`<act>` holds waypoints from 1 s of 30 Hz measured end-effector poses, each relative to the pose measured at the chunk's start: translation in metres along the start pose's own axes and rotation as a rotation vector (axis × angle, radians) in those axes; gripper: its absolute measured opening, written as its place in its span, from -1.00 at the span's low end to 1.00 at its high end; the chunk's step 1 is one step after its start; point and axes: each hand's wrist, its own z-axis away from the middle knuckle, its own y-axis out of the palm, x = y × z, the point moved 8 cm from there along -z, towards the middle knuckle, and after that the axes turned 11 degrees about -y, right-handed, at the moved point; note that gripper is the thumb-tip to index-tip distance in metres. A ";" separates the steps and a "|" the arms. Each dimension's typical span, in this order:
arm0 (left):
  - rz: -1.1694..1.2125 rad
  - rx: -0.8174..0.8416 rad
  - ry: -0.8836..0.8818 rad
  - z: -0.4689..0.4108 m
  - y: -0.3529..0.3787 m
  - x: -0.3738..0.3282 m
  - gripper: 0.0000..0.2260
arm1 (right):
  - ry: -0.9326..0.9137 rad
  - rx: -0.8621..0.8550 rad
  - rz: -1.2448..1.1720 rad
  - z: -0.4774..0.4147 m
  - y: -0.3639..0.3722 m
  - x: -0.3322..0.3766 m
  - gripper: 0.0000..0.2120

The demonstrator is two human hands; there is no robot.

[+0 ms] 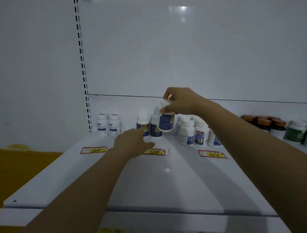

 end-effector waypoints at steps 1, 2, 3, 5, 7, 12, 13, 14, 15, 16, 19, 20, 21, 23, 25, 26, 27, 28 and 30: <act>-0.042 -0.001 -0.006 0.002 -0.002 -0.001 -0.43 | 0.017 0.017 0.030 0.003 0.001 -0.002 -0.56; -0.068 0.004 -0.008 0.004 -0.003 -0.002 -0.44 | 0.036 0.033 0.047 0.006 0.002 -0.005 -0.54; -0.080 0.016 -0.012 0.005 -0.003 -0.003 -0.46 | 0.051 0.044 0.043 0.011 0.003 -0.006 -0.54; -0.087 0.042 -0.022 0.009 -0.002 -0.005 -0.51 | 0.067 0.063 0.024 0.019 0.006 -0.006 -0.52; -0.110 0.058 -0.030 0.013 -0.002 -0.007 -0.54 | 0.062 0.085 0.056 0.025 0.008 -0.004 -0.53; -0.140 0.068 -0.041 0.024 -0.008 -0.009 -0.57 | 0.067 0.088 0.029 0.037 0.007 -0.005 -0.57; -0.137 0.066 -0.043 0.026 -0.010 -0.009 -0.58 | 0.069 0.089 0.023 0.038 0.007 -0.006 -0.57; -0.136 0.065 -0.046 0.027 -0.011 -0.008 -0.57 | 0.067 0.091 0.024 0.038 0.006 -0.005 -0.57; -0.137 0.067 -0.048 0.028 -0.012 -0.008 -0.56 | 0.062 0.092 0.028 0.038 0.005 -0.004 -0.57; -0.139 0.071 -0.050 0.028 -0.012 -0.007 -0.54 | 0.055 0.094 0.031 0.037 0.005 -0.002 -0.57; -0.145 0.080 -0.057 0.031 -0.012 -0.005 -0.55 | 0.035 0.111 0.045 0.033 0.007 0.006 -0.56; -0.148 0.083 -0.061 0.031 -0.012 -0.004 -0.56 | 0.029 0.117 0.053 0.031 0.008 0.009 -0.56; -0.153 0.083 -0.064 0.032 -0.013 -0.003 -0.56 | 0.023 0.124 0.060 0.028 0.009 0.012 -0.56; -0.161 0.073 -0.069 0.033 -0.017 0.002 -0.57 | 0.004 0.143 0.072 0.022 0.013 0.019 -0.57; -0.168 0.055 -0.079 0.037 -0.025 0.011 -0.58 | -0.020 0.160 0.073 0.013 0.017 0.030 -0.58; -0.173 0.047 -0.087 0.040 -0.030 0.018 -0.59 | -0.033 0.166 0.071 0.009 0.020 0.038 -0.58; -0.177 0.038 -0.095 0.043 -0.036 0.026 -0.61 | -0.046 0.171 0.073 0.003 0.023 0.046 -0.58; -0.180 0.030 -0.104 0.045 -0.041 0.036 -0.62 | -0.061 0.176 0.079 -0.003 0.027 0.056 -0.58; -0.194 0.010 -0.133 0.050 -0.052 0.061 -0.64 | -0.103 0.189 0.099 -0.017 0.038 0.080 -0.57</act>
